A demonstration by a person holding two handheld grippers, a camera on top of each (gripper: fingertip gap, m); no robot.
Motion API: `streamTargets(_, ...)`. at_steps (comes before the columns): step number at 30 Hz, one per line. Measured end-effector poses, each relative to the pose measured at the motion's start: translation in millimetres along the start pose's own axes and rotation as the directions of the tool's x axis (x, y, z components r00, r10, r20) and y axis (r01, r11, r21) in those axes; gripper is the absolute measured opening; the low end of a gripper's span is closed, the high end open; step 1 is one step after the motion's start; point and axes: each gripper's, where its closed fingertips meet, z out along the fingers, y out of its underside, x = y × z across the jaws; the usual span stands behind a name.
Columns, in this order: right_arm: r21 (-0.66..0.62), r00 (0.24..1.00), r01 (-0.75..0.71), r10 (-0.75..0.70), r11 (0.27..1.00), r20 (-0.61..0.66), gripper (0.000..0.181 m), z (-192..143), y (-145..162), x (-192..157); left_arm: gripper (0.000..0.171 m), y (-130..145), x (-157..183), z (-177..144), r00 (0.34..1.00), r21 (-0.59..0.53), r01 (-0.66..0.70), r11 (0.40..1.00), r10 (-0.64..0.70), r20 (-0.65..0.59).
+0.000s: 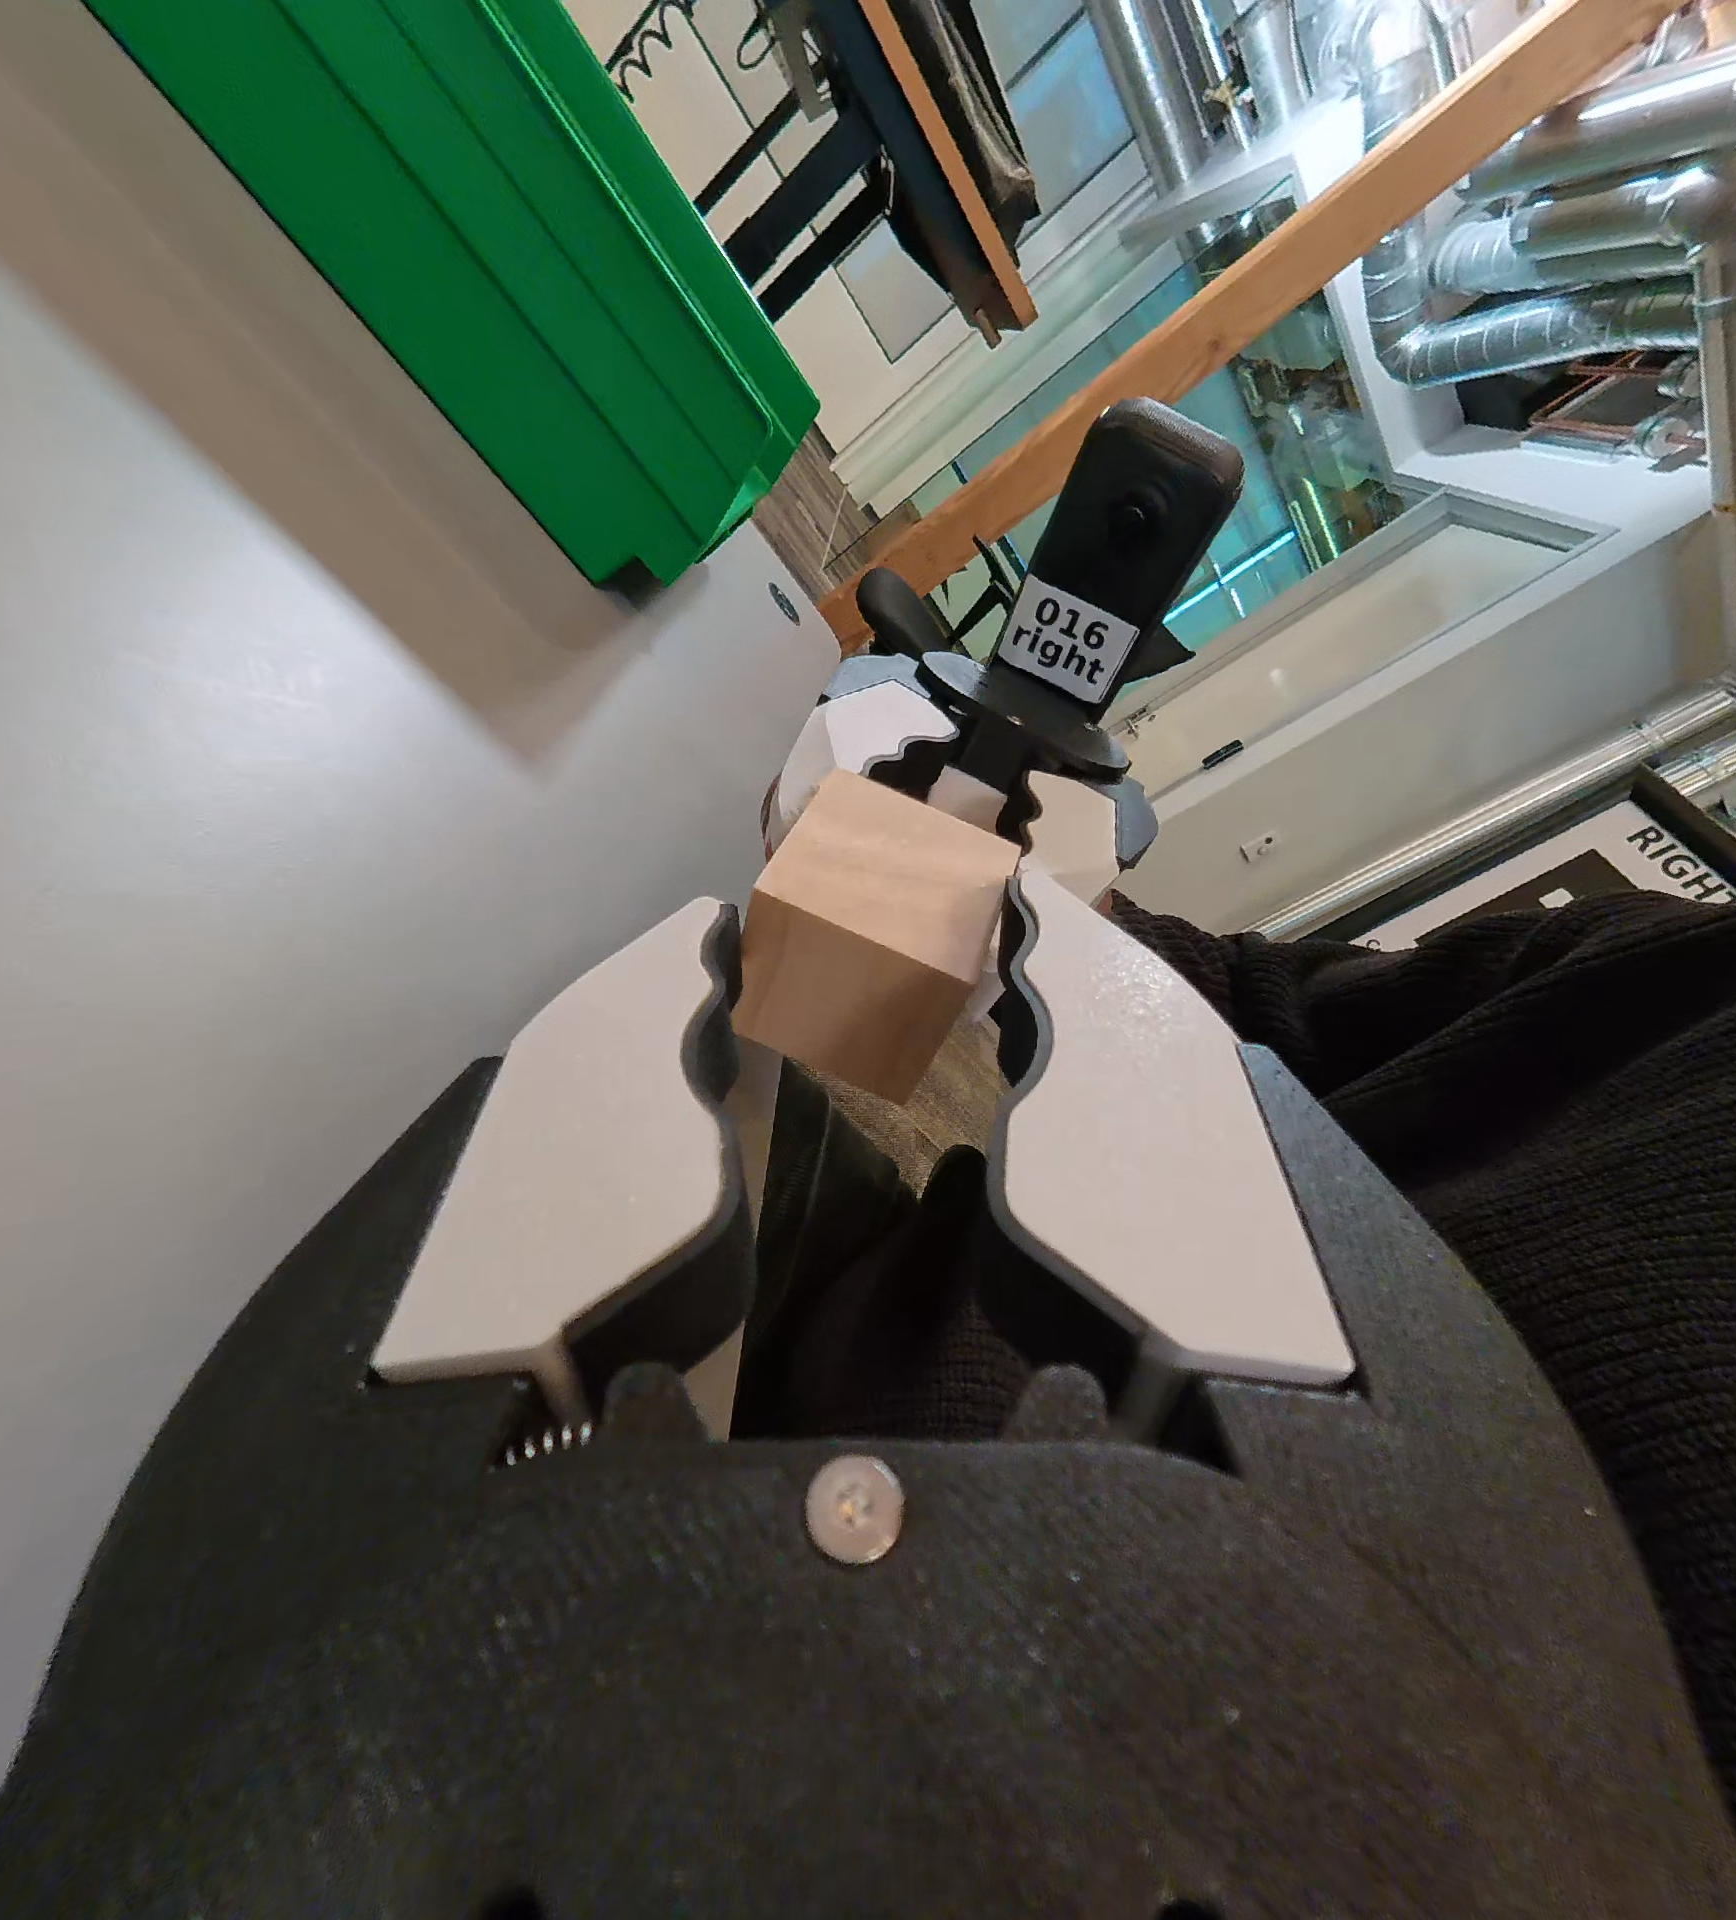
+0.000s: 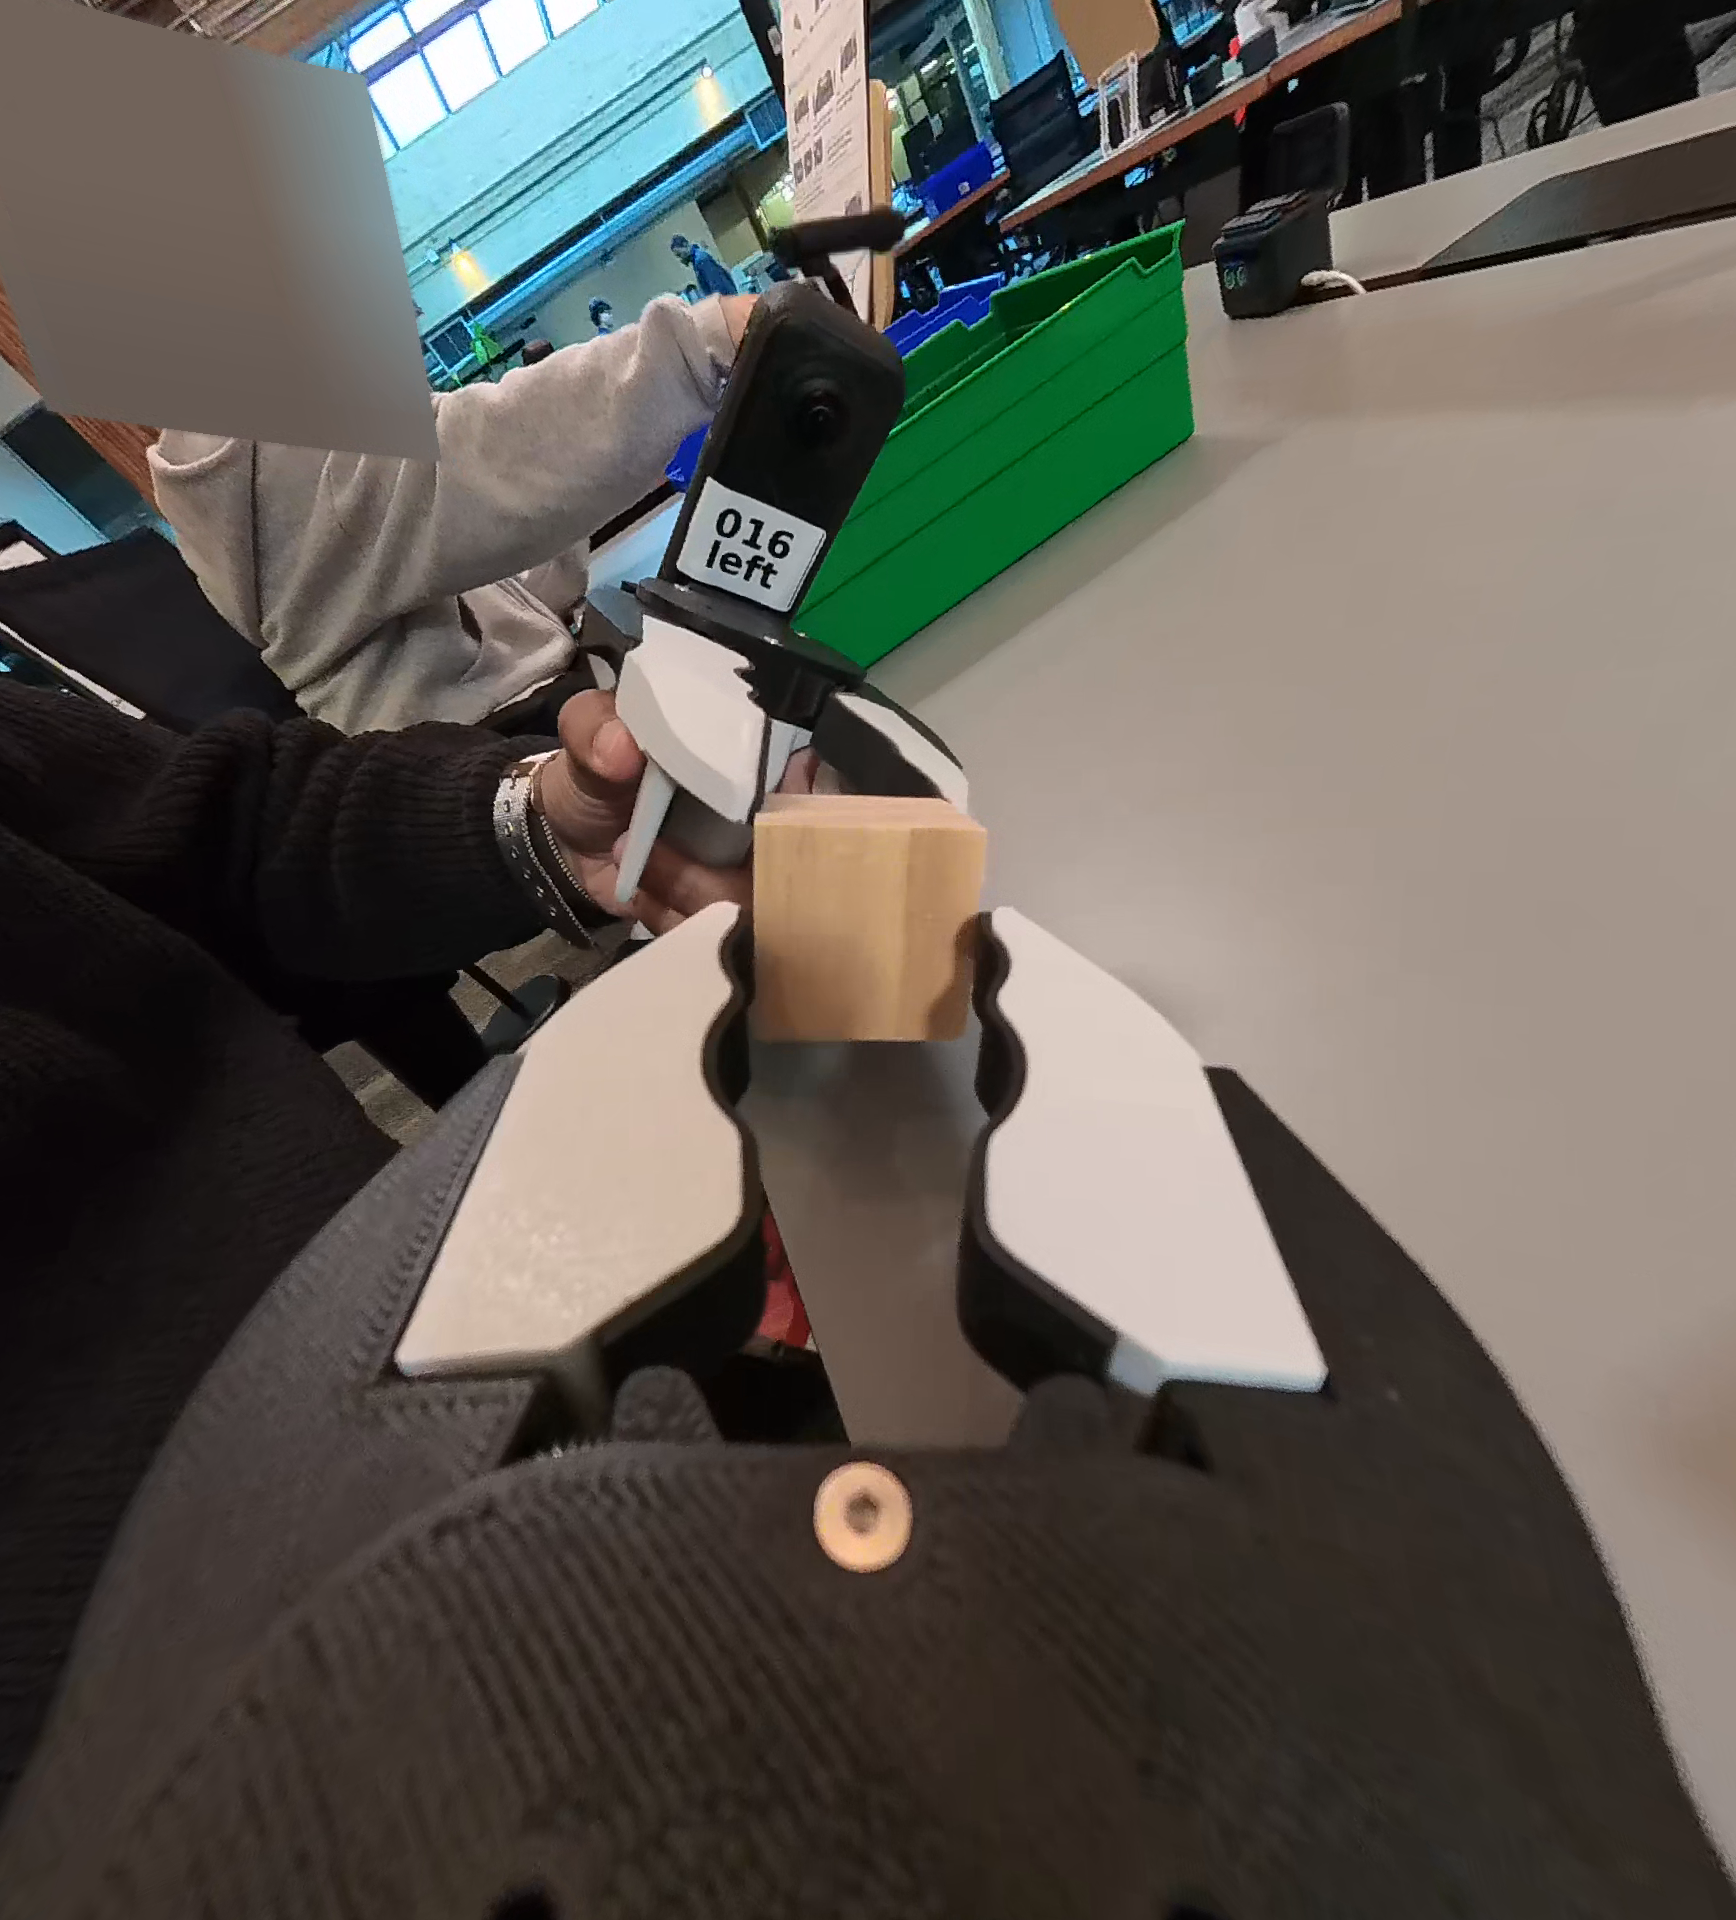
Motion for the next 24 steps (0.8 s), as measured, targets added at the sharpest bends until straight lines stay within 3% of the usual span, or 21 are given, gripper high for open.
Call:
streamTargets(7, -0.017, 1.000, -0.012, 0.012, 1.000, -0.001, 0.041, -1.0, 0.8, 1.2, 0.049, -1.3, 1.4, 0.8, 1.000, 0.022, -0.006, 1.000, 0.006, -0.009)
streamTargets(13, 0.048, 0.979, -0.196, 0.192, 0.979, 0.074, 0.041, -6.7, -7.3, 5.5, 0.057, -0.7, 8.1, 2.5, 0.999, 0.020, -0.032, 0.999, 0.032, -0.036)
streamTargets(17, 0.100, 0.955, -0.288, 0.278, 0.953, 0.099, 0.040, -12.2, -12.9, 12.9, 0.055, 3.4, 4.9, 4.1, 0.998, -0.003, -0.059, 0.998, 0.059, -0.009)
streamTargets(24, 0.095, 0.953, -0.290, 0.279, 0.952, 0.115, 0.040, -9.2, -12.0, 8.8, 0.042, -0.1, 2.0, 2.2, 1.000, 0.022, -0.023, 0.999, 0.024, -0.019)
